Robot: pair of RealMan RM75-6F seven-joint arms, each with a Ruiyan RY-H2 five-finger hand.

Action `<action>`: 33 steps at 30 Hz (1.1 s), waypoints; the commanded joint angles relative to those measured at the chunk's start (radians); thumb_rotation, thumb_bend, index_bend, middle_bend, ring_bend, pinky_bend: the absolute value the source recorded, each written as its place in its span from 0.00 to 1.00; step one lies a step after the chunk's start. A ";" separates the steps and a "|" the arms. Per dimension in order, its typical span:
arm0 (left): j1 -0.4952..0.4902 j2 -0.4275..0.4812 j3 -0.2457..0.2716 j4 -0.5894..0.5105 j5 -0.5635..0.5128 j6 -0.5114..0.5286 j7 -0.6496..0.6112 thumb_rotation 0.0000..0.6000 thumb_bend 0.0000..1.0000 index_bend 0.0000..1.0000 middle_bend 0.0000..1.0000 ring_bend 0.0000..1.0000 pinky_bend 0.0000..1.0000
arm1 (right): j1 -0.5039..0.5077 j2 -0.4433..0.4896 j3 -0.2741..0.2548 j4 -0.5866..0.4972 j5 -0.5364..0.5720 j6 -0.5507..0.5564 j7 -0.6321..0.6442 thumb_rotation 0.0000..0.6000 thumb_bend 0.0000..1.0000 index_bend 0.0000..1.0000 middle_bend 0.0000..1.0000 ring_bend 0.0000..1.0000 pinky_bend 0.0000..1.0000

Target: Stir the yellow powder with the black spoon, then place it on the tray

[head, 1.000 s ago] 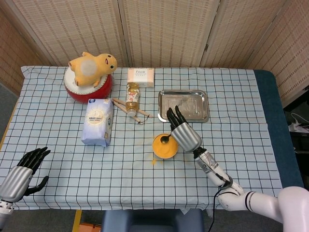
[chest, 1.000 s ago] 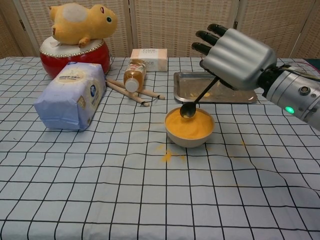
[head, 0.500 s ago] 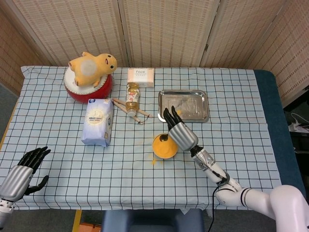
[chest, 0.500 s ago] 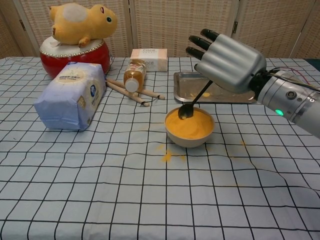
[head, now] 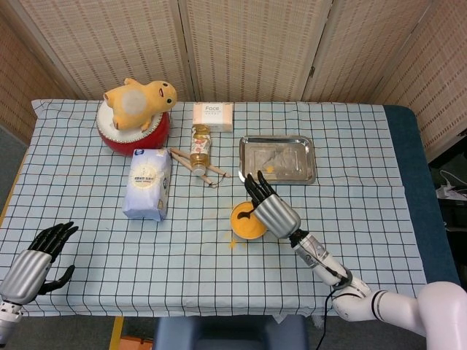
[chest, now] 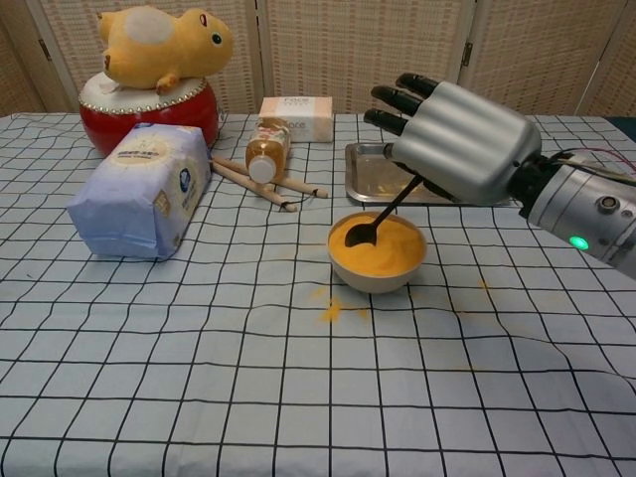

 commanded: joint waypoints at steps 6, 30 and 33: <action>0.002 0.001 0.001 -0.001 0.003 0.004 0.000 1.00 0.43 0.00 0.00 0.00 0.09 | -0.011 0.013 0.016 -0.028 -0.006 0.022 0.027 1.00 0.37 0.87 0.12 0.00 0.13; 0.000 -0.001 0.001 -0.002 0.000 0.000 0.006 1.00 0.43 0.00 0.00 0.00 0.09 | 0.012 0.049 0.005 0.026 -0.171 0.086 -0.133 1.00 0.38 0.87 0.12 0.00 0.13; -0.001 -0.001 0.001 -0.003 0.000 -0.002 0.007 1.00 0.43 0.00 0.00 0.00 0.09 | 0.022 0.073 0.004 0.000 -0.194 0.069 -0.202 1.00 0.38 0.87 0.12 0.00 0.13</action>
